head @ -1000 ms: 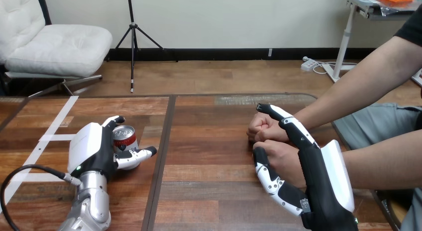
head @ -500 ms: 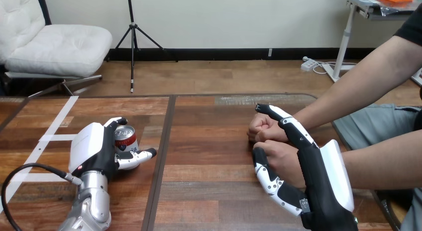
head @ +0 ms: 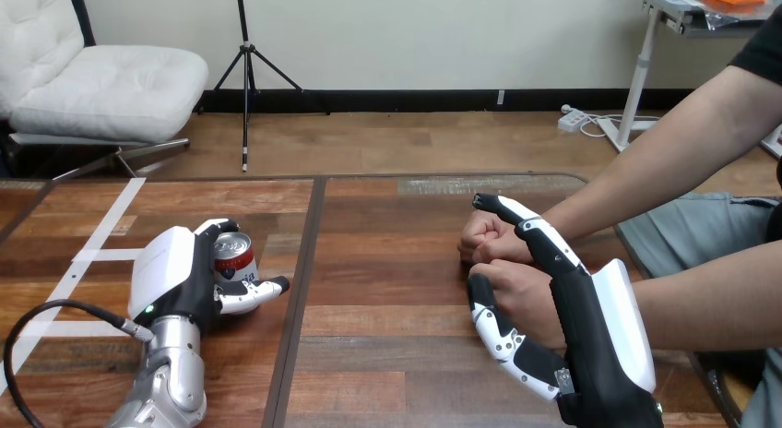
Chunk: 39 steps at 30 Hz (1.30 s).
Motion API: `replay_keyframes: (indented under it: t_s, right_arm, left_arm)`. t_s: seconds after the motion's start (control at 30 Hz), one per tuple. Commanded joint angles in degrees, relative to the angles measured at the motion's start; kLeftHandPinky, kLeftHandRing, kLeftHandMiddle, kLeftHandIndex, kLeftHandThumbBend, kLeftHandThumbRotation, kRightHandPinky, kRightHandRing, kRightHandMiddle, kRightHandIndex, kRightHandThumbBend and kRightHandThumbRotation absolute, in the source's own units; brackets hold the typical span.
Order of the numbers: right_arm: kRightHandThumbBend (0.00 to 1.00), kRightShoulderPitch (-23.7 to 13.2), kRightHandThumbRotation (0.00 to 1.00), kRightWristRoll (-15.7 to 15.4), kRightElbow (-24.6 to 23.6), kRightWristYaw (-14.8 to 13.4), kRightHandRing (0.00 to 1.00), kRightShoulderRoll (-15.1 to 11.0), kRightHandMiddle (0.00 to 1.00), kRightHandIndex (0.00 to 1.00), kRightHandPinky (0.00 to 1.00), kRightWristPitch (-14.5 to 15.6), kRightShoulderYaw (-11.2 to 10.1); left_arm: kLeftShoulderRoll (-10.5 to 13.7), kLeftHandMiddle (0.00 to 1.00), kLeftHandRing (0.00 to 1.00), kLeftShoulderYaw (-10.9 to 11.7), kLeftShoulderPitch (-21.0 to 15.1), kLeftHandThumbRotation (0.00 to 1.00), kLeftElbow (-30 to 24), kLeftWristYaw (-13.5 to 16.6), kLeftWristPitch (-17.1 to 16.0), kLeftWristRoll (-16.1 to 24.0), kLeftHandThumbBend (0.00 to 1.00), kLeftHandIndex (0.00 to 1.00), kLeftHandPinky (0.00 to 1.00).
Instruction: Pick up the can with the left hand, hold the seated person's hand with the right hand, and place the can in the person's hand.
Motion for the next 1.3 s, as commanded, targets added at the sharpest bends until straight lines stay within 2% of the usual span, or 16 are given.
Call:
replay_keyframes:
  t_s: [0.0,0.23,0.43,0.83,1.07,1.27]
  right_arm:
    - [0.20,-1.84,0.00,0.57,-2.56,0.00,0.87,-0.52,0.87,0.82,0.86,-0.29,-0.60]
    - [0.20,-1.86,0.00,0.79,-2.48,0.11,0.88,-0.56,0.87,0.82,0.86,-0.34,-0.53]
    - [0.20,-1.91,0.00,0.71,-2.43,0.04,0.88,-0.58,0.87,0.82,0.87,-0.52,-0.53]
    - [0.20,-1.87,0.00,0.74,-2.57,0.29,0.88,-0.63,0.87,0.82,0.87,-0.30,-0.50]
    - [0.20,-1.81,0.00,0.49,-2.68,0.30,0.88,-0.51,0.87,0.82,0.87,-0.19,-0.53]
    - [0.20,-1.76,0.00,0.49,-2.82,0.38,0.88,-0.36,0.87,0.82,0.87,-0.05,-0.49]
  left_arm:
    - [1.45,0.77,0.71,-1.02,-5.08,0.32,-0.67,0.68,-0.05,0.93,0.76,0.79,0.59]
    - [1.74,0.77,0.71,-1.98,-5.37,0.31,-0.68,0.76,1.18,2.25,0.74,0.78,0.57]
    - [1.91,0.76,0.70,-2.84,-5.72,0.25,-0.85,0.74,2.79,3.42,0.74,0.77,0.57]
    - [2.05,0.69,0.63,-4.93,-6.67,0.15,-1.55,0.11,7.04,5.82,0.73,0.74,0.48]
    - [2.05,0.65,0.58,-5.32,-6.83,0.05,-2.17,-0.11,7.83,6.34,0.73,0.70,0.44]
    - [2.06,0.62,0.55,-5.73,-6.95,0.01,-2.67,-0.56,8.43,6.19,0.73,0.66,0.44]
